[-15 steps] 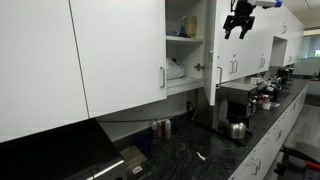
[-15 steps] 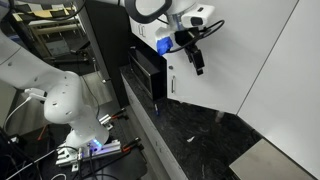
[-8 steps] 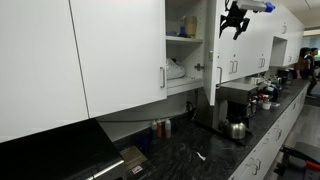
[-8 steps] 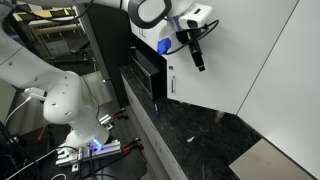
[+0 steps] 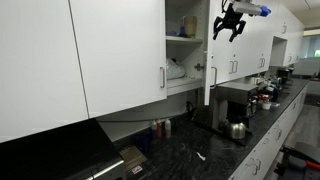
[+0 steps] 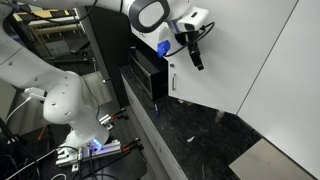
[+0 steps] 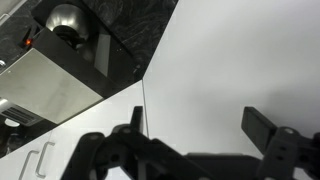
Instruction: Close the cabinet door
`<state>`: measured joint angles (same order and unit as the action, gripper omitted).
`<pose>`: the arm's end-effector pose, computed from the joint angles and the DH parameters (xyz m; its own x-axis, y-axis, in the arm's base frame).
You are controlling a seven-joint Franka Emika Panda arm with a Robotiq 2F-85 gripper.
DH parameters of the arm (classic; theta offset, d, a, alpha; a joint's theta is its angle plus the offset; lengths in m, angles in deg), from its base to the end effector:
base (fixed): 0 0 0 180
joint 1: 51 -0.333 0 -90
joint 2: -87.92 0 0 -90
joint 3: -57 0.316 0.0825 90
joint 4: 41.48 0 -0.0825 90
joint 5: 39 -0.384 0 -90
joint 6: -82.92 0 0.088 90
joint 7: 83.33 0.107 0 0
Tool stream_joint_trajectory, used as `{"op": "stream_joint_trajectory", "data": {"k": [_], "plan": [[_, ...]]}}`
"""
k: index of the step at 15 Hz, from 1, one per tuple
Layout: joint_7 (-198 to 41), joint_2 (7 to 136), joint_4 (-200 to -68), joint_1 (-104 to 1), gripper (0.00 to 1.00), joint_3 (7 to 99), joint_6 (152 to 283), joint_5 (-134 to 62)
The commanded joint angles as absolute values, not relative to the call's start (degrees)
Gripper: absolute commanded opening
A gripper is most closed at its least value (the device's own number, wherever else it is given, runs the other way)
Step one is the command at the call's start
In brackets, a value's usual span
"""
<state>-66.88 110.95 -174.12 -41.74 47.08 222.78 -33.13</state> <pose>0.4439 -0.1636 0.5538 0.7209 -0.4929 0.4872 -0.5072 -0.8543 -0.1137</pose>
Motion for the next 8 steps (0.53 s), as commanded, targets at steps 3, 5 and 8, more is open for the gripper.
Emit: {"op": "stream_joint_trajectory", "data": {"k": [3,5,8], "plan": [[-66.56,108.75,-176.33,-41.04,1.00,52.38,229.61,-32.42],[-66.10,107.84,-176.84,-40.76,1.00,54.34,232.34,-30.80],[-64.02,106.35,-177.51,-39.81,1.00,57.18,236.94,-27.24]]}}
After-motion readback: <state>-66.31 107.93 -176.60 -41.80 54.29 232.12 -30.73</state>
